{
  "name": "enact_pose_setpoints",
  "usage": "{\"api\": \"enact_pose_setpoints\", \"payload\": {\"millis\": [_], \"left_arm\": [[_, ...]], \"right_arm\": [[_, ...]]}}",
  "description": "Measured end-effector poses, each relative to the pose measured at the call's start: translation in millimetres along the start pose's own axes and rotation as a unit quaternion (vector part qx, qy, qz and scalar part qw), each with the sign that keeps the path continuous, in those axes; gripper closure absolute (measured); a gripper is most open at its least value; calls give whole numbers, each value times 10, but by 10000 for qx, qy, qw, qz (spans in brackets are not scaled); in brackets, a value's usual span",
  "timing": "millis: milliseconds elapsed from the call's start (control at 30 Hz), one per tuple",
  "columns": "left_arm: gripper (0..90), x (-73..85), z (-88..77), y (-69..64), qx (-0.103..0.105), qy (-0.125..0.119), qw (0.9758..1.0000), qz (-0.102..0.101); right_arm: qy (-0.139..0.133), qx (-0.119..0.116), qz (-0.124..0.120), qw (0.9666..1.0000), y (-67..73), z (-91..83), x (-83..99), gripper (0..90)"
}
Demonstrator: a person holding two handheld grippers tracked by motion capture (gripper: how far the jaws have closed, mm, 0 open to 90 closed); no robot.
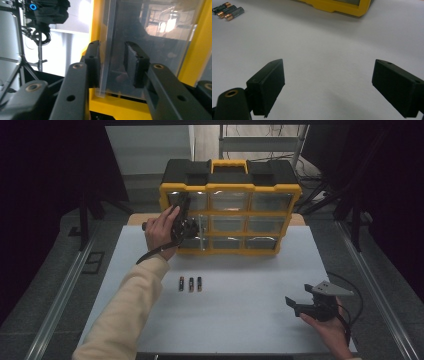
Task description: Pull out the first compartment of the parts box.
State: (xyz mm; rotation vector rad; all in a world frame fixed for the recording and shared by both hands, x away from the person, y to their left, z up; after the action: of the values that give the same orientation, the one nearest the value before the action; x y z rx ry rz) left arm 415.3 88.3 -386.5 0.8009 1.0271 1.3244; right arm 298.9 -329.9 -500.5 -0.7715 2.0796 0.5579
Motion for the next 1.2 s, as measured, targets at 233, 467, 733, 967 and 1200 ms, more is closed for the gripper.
{"api": "enact_pose_setpoints", "payload": {"millis": [233, 467, 733, 967, 1200], "left_arm": [[731, -5, 1, 8, -71, 21, 10000, -35], [796, -2, 6, 24, -115, -19, 9999, -33], [818, 24, 2, 46, -75, -71, 9999, 22], [820, 38, -9, 29, -132, -92, 9998, -98], [823, 61, -37, 33, -169, -130, 9997, -77]], "right_arm": [[4, 5, 7, 10000, -1, 1, 1, 115], [6, -7, 0, 10000, -1, 4, 2, 115], [0, 5, 8, 10000, -4, -4, 3, 115], [1, -1, 0, 10000, -5, -3, 5, 115], [3, -7, -17, 10000, -2, -2, 6, 115]]}}
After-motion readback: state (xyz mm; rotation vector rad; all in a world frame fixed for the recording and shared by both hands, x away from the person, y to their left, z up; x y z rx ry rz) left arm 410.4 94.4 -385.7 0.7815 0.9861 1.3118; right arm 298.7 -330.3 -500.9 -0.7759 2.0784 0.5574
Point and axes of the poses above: each handheld gripper's, and its own axes: z roughly forward along the jaws, x roughly out of its underside, y roughly to its left, the point moved 1 cm from there along z, roughly forward along the jaws, and after that the axes turned 11 degrees about -x, right-handed, at the moved point
